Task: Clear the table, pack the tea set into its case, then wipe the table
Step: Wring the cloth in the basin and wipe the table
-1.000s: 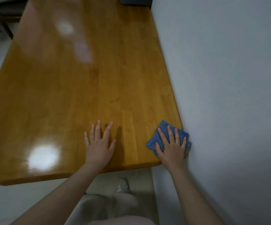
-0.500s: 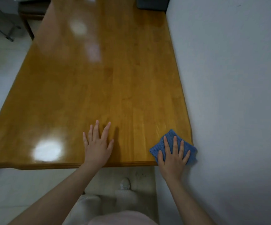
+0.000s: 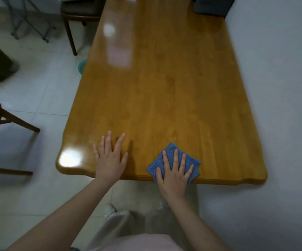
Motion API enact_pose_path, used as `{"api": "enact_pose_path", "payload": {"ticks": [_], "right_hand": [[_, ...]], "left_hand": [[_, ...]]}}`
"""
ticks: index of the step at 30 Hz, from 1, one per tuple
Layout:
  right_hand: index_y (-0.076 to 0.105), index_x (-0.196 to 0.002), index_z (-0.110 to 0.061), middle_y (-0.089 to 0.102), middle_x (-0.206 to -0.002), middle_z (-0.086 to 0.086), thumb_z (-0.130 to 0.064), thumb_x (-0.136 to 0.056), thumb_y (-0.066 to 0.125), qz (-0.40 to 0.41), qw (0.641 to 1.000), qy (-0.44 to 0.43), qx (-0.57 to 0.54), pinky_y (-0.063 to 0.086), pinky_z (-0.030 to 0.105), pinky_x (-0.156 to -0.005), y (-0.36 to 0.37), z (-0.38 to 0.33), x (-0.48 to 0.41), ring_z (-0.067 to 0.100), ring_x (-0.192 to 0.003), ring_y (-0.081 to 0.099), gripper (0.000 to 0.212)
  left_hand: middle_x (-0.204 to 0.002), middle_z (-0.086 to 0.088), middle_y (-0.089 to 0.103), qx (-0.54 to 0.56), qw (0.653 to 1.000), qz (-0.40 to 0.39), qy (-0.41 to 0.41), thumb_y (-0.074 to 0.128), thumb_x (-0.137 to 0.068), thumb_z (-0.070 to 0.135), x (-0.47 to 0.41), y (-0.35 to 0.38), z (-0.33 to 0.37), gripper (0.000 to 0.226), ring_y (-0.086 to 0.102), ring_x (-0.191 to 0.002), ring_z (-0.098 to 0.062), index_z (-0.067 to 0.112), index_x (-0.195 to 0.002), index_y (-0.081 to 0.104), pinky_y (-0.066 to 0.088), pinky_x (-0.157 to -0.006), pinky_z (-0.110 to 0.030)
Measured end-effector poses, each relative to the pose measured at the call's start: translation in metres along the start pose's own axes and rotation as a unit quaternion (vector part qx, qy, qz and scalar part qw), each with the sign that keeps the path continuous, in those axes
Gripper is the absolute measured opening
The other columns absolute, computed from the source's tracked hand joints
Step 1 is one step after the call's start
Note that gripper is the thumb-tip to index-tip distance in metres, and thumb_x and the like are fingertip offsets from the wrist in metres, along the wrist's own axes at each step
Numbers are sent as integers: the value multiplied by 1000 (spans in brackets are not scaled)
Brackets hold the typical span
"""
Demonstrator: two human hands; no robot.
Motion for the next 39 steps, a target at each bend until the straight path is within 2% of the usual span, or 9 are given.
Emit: {"api": "enact_pose_path", "payload": {"ticks": [5,11,14,19,23,28,33,37,39], "right_hand": [[28,-151,-30,24,-159,11,-60,-94,26,-13,999,-29,5,11,67,-111,9,-81,5,37,-146,16,65],[25,-152,-31,19,-160,10,-64,-94,26,-32,992,-120,13,12,68,-111,17,-174,12,38,-147,14,67],[24,-153,-32,17,-161,10,-65,-94,26,-37,983,-178,16,13,69,-110,21,-204,6,38,-147,11,67],[24,-152,-34,16,-161,10,-65,-95,24,-39,975,-216,26,14,70,-110,25,-249,-4,39,-147,10,65],[28,-151,-34,21,-160,11,-65,-93,29,-38,980,-191,29,14,69,-110,28,-282,-10,39,-146,15,66],[31,-150,-34,24,-158,12,-63,-89,30,-28,997,-69,5,15,70,-109,32,-333,-26,39,-146,19,67],[28,-151,-33,26,-158,12,-55,-90,25,-9,1000,8,0,17,71,-108,36,-364,-49,39,-145,19,65],[27,-151,-26,30,-156,10,-47,-93,26,13,1000,17,2,16,67,-109,35,-375,-67,36,-143,21,62],[26,-151,-23,32,-156,6,-39,-95,34,24,1000,-2,-3,19,67,-109,36,-382,-81,33,-143,24,58]], "left_hand": [[-162,-6,-1,-1,1000,13,-21,41,-97,45,-4,-30,-62,65,-3,-149,-29,38,-153,9,-2,-118,-52],[-162,-7,4,-11,997,41,-56,42,-96,45,-10,-52,-128,65,3,-148,-30,39,-153,10,1,-117,-54],[-162,-7,2,-9,994,51,-96,39,-97,46,-16,-61,-150,64,1,-148,-29,39,-153,7,-1,-118,-53],[-162,-6,-2,8,990,54,-130,38,-98,45,-29,-75,-182,63,-4,-149,-28,38,-153,7,-4,-118,-51],[-162,-6,-5,10,992,50,-117,37,-98,45,-39,-85,-208,65,-6,-149,-28,38,-153,4,-5,-117,-51],[-162,-6,-8,13,996,27,-83,38,-98,44,-63,-103,-251,66,-7,-148,-27,39,-152,0,-5,-117,-50],[-161,-4,-13,12,998,2,-55,34,-99,45,-83,-126,-292,65,-11,-148,-26,40,-151,-5,-8,-116,-48],[-161,-4,-14,4,999,-5,-39,33,-99,46,-105,-138,-311,65,-12,-148,-26,40,-151,-5,-10,-116,-48],[-161,-5,-13,8,999,-6,-30,34,-99,46,-120,-143,-316,65,-11,-148,-26,40,-151,-4,-9,-116,-48]]}}
Point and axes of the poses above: each hand's wrist, its own x-axis away from the middle knuckle, its own y-axis out of the palm, z = x × y, the point moved 5 cm from there along -x, towards the middle knuckle
